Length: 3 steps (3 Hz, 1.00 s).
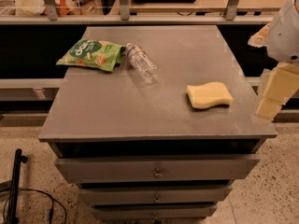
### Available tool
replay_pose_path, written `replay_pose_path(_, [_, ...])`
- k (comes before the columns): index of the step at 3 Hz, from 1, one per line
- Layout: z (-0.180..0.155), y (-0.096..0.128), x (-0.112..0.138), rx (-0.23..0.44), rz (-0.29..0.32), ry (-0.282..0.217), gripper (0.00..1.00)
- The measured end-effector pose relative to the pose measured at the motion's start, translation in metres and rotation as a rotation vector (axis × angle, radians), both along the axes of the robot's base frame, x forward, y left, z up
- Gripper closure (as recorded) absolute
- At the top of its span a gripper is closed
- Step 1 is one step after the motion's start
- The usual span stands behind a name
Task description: Pick water bottle
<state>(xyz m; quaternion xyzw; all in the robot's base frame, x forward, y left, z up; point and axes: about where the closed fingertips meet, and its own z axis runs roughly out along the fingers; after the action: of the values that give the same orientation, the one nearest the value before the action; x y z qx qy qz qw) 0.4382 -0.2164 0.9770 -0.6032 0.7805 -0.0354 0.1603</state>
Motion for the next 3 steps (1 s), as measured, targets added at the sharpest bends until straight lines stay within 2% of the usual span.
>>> replay_pose_path(1, [0.000, 0.000, 0.000, 0.000, 0.000, 0.000, 0.00])
replay_pose_path(2, [-0.008, 0.011, 0.011, 0.039, -0.047, 0.002, 0.00])
replay_pose_path(3, [-0.023, 0.031, 0.031, 0.118, -0.111, -0.015, 0.00])
